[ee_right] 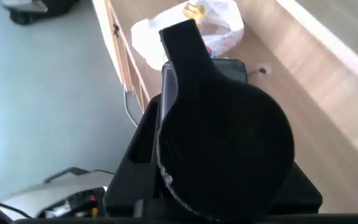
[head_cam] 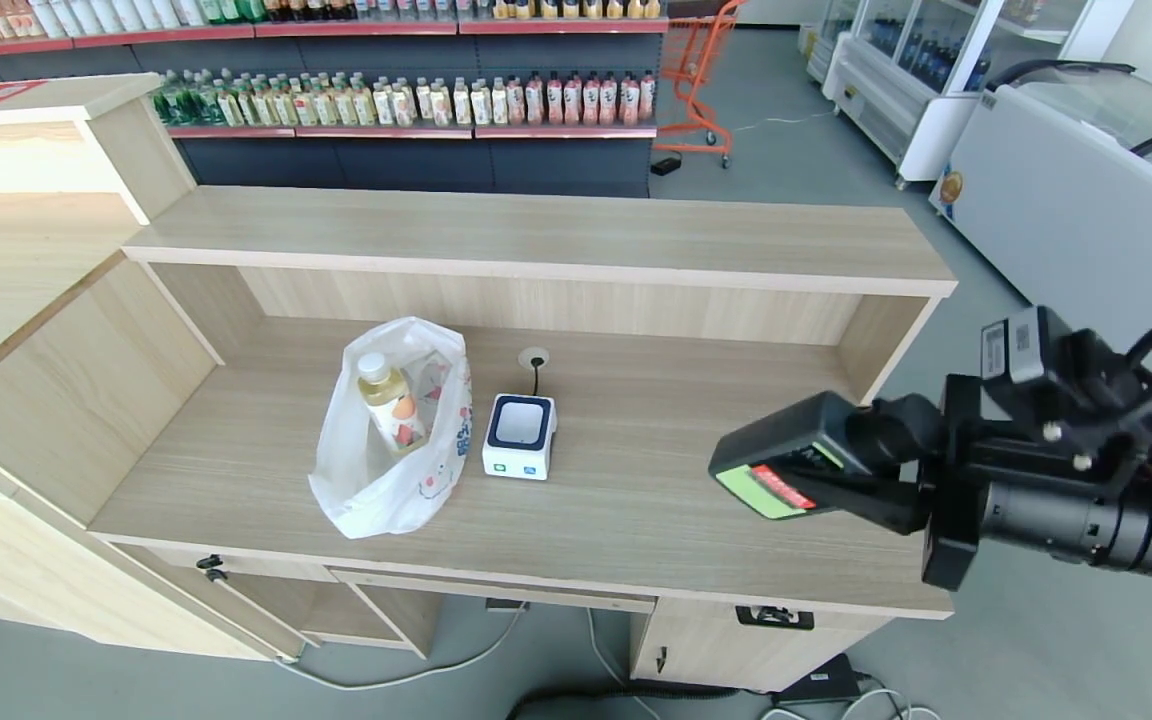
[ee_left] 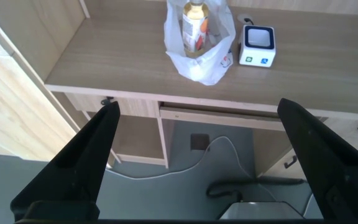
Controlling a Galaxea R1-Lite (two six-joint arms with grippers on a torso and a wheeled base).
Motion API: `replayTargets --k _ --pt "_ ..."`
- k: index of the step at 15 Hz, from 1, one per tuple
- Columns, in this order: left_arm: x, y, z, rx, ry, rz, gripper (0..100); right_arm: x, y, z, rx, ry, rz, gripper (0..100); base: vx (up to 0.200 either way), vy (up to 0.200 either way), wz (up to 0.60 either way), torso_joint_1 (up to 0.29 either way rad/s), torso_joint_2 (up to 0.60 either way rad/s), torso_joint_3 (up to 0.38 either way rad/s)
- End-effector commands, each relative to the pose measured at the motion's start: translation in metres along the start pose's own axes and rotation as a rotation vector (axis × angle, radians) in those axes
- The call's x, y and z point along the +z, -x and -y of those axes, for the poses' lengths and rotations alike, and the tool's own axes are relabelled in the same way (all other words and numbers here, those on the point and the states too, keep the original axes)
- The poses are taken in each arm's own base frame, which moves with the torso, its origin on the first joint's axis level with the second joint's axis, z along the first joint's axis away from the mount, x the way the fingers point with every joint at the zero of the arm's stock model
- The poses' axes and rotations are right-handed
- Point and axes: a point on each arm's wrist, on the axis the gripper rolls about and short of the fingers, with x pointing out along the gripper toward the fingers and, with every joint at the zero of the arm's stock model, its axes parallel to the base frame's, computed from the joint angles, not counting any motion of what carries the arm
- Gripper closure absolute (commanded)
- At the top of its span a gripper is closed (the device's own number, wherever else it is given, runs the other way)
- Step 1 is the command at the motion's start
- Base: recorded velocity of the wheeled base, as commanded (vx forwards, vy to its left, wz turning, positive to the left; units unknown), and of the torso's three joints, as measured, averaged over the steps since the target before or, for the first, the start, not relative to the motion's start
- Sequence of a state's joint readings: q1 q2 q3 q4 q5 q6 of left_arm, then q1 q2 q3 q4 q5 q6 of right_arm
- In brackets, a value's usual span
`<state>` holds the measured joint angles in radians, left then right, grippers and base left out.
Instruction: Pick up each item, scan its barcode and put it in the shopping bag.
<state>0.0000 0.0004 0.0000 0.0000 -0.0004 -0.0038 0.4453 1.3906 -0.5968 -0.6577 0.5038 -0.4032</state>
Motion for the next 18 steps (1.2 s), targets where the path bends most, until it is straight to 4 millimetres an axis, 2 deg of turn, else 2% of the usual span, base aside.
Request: replayTargets --k 1,3,5,9,18 --pt "0.000 0.000 0.000 -0.001 0.001 0.000 0 -0.005 0.020 0.028 -0.449 -0.623 -0.023 100 0.000 0.000 0.00 0.000 0.00 0.000" --pt "0.000 0.000 0.000 -0.001 0.001 0.000 0 -0.026 0.026 0.027 -0.504 -0.894 -0.141 100 0.000 0.000 0.00 0.000 0.00 0.000" --pt "0.000 0.000 0.000 0.000 0.001 0.000 0 -0.028 0.025 0.027 -0.521 -1.078 -0.115 100 0.000 0.000 0.00 0.000 0.00 0.000" --pt "0.000 0.000 0.000 0.000 0.001 0.000 0 -0.027 0.019 0.040 -0.546 -1.119 -0.091 100 0.000 0.000 0.00 0.000 0.00 0.000" --pt "0.000 0.000 0.000 -0.001 0.001 0.000 0 -0.027 0.021 0.038 -0.547 -1.124 -0.094 100 0.000 0.000 0.00 0.000 0.00 0.000"
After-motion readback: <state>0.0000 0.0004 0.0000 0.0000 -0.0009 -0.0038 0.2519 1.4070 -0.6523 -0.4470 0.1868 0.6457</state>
